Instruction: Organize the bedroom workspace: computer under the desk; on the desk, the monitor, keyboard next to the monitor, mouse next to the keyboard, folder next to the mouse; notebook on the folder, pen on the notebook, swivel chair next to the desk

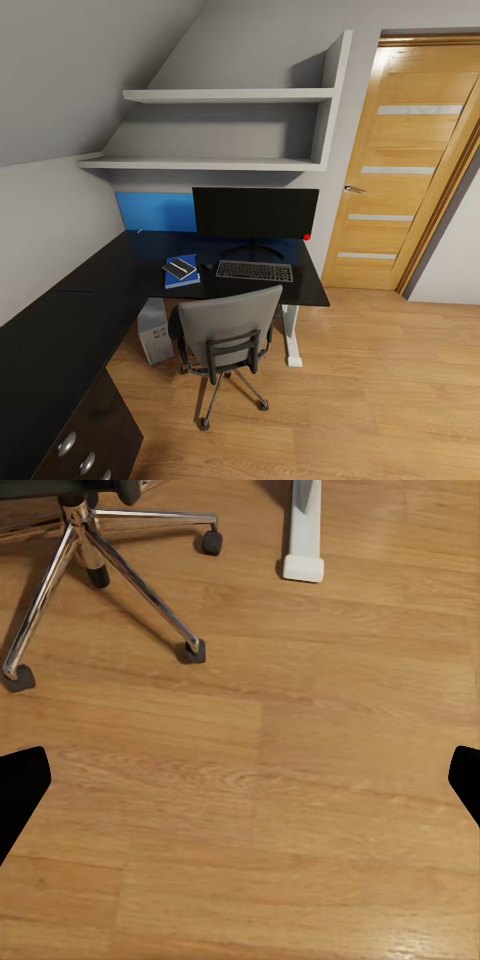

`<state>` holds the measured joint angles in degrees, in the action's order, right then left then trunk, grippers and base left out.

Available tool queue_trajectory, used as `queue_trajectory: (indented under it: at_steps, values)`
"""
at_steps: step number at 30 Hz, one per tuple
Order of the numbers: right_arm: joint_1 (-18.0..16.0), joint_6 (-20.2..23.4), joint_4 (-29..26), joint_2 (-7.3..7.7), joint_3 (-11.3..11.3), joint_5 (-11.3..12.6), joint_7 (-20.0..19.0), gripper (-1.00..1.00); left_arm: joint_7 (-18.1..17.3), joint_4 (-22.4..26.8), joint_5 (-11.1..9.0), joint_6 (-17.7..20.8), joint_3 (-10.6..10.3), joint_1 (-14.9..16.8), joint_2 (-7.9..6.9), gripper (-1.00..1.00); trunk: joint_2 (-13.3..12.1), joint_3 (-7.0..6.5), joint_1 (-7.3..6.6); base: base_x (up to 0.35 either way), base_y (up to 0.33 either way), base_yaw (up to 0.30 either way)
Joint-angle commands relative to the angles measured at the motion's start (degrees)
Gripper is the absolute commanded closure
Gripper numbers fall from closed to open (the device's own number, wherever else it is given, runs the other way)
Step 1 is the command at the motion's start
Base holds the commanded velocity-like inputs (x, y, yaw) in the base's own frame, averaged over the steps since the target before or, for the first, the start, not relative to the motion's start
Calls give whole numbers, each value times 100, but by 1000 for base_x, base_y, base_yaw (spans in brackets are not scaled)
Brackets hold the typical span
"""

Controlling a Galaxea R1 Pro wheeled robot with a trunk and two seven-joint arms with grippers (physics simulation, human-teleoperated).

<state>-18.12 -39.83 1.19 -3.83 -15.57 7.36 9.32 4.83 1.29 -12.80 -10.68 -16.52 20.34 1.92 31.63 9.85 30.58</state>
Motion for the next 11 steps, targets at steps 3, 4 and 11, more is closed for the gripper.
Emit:
queue_trajectory:
  at_steps: [3, 4, 11]
  values:
    - [-7, -24, 13, -1, -50, 55, 9, -100, 18, -6, -50, -21, -51, 5, 2, -100, 9, 10, 2, 0, 0, 0]
    - [-7, -24, 13, -2, -50, 55, 9, -100, 18, -6, -49, -22, -51, 5, 2, -100, 9, 10, 2, 0, 0, 0]
    - [-7, -24, 13, -1, -51, 55, 9, -100, 18, -6, -51, -21, -48, 5, 2, -100, 9, 10, 2, 0, 0, 0]
